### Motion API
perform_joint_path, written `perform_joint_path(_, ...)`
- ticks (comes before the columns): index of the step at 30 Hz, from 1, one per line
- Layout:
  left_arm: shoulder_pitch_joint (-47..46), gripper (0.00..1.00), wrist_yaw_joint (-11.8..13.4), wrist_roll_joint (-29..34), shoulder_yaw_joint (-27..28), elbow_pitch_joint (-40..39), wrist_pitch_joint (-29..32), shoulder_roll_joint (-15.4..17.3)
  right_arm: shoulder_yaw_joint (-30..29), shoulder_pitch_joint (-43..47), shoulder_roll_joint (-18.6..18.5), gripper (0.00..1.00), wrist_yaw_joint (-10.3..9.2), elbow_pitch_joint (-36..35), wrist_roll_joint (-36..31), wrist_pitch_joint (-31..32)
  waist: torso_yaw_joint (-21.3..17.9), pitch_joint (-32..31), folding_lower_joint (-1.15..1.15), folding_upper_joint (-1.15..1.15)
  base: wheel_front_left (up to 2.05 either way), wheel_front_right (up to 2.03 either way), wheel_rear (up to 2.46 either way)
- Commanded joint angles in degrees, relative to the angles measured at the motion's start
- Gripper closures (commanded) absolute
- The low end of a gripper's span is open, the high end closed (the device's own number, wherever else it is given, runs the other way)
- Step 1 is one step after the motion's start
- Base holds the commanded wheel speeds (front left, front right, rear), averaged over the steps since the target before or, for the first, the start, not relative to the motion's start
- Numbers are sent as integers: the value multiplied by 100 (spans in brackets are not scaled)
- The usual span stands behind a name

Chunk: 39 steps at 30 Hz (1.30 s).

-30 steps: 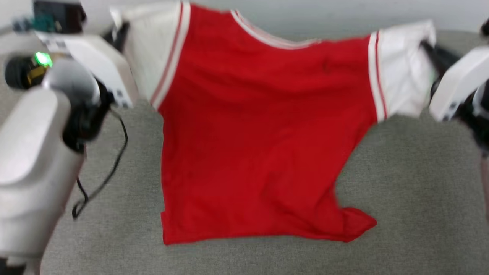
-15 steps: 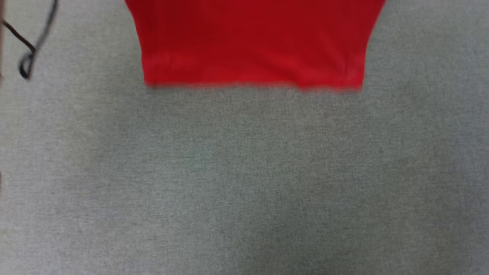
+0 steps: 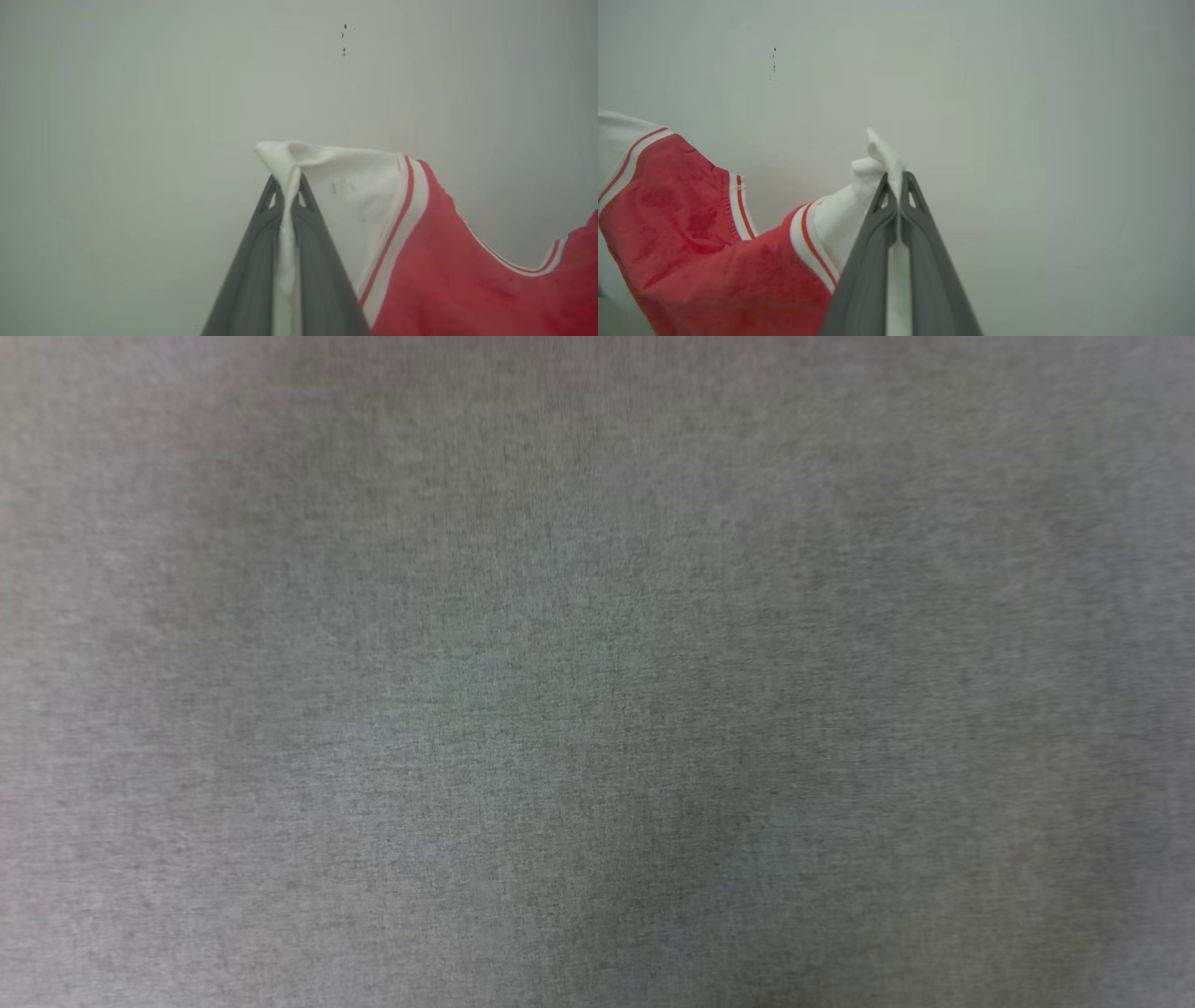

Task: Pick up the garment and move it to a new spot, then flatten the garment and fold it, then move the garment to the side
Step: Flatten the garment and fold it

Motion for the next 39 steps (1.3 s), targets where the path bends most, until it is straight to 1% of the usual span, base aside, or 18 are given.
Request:
perform_joint_path(1, 119, 100, -6, -42, 6, 58, -49, -38, 134, -48, 57, 100, -4, 159, 88, -50, 27, 216, -1, 0, 0, 0, 0)
perform_joint_path(4, 249, 100, -22, -122, 1, 119, -84, -122, 319, -96, 97, 100, -4, 374, 258, -134, 57, 427, -1, 0, 0, 0, 0)
perform_joint_path(8, 509, 100, -58, -235, -5, 242, -156, -230, 557, 75, 121, 100, -4, 616, 465, -247, 102, 604, -1, 0, 0, 0, 0)
perform_joint_path(13, 981, 100, -150, -434, 27, 406, -352, -373, 799, 407, 71, 100, -4, 865, 683, -358, 164, 621, -1, 0, 0, 0, 0)
perform_joint_path(16, 1447, 100, -222, -553, 28, 432, -521, -446, 917, 815, 21, 100, -4, 898, 846, -435, 208, 503, -1, 0, 0, 0, 0)
perform_joint_path(19, 2094, 100, -302, -705, 71, 358, -792, -471, 981, 1432, 9, 100, -4, 865, 1023, -600, 238, 215, -1, 0, 0, 0, 0)
perform_joint_path(24, 3474, 100, -316, -941, 120, 49, -1125, -493, 1039, 2707, -95, 100, -4, 636, 1266, -813, 284, -354, -1, 0, 0, 0, 0)
perform_joint_path(28, 4635, 100, -190, -1094, 202, -413, -1271, -417, 1016, 3759, -166, 100, -4, 315, 1417, -951, 285, -757, -1, 0, 0, 0, 0)
perform_joint_path(33, 6060, 100, 80, -1250, 303, -1055, -1340, -296, 882, 5068, -217, 100, -3, -92, 1443, -1014, 258, -1252, -1, 0, 0, 0, 0)
perform_joint_path(39, 7581, 100, 505, -1400, 332, -1785, -1162, -76, 586, 6532, -192, 100, -3, -579, 1301, -822, 185, -1853, -1, 0, 0, 0, 0)
